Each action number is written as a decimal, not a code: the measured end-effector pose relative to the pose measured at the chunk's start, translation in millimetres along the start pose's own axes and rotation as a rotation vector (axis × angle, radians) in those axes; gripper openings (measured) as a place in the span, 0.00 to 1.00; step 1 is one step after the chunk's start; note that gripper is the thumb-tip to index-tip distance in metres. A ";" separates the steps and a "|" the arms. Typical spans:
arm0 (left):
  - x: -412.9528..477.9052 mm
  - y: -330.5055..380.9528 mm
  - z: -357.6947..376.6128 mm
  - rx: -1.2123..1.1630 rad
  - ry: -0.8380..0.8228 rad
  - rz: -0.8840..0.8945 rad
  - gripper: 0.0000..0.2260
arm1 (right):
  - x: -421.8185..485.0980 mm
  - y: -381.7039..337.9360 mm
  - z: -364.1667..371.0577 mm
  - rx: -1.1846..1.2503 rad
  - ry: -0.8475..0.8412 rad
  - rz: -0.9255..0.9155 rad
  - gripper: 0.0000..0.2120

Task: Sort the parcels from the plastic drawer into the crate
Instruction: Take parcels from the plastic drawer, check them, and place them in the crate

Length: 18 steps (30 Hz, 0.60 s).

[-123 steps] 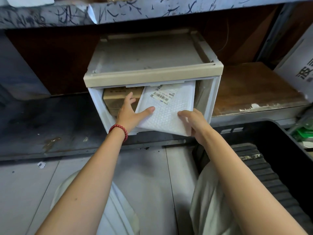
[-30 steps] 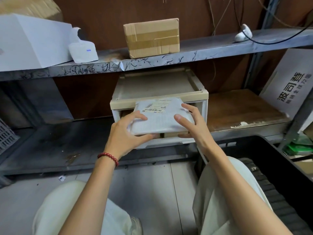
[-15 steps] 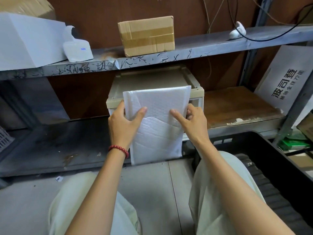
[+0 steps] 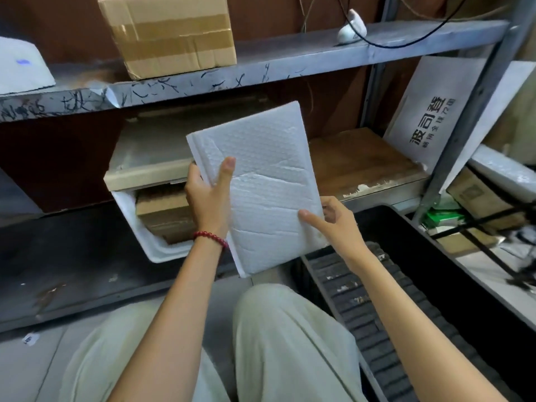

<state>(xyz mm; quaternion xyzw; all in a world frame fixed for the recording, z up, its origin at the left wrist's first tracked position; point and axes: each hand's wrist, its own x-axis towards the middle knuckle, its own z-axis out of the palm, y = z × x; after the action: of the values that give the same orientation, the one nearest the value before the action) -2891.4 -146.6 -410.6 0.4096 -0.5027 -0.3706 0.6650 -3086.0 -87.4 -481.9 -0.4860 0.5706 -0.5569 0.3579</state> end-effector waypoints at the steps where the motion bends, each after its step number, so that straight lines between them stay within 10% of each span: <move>1: 0.9 -9.1 8.7 -0.012 -0.039 -0.062 0.13 | -1.6 9.9 -8.1 -0.015 0.011 0.031 0.14; 8: -22.1 -94.4 54.3 0.542 -0.456 -0.222 0.40 | -30.4 96.3 -66.5 -0.135 0.188 0.205 0.07; 18: -33.0 -132.7 77.7 1.208 -0.927 0.378 0.20 | -35.3 178.3 -121.9 -0.265 0.437 0.458 0.06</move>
<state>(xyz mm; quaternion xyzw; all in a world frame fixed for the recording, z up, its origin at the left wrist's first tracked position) -2984.9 -181.8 -532.0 0.4112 -0.9047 -0.0466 0.1013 -3220.0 -35.2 -646.8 -0.2564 0.7956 -0.4741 0.2767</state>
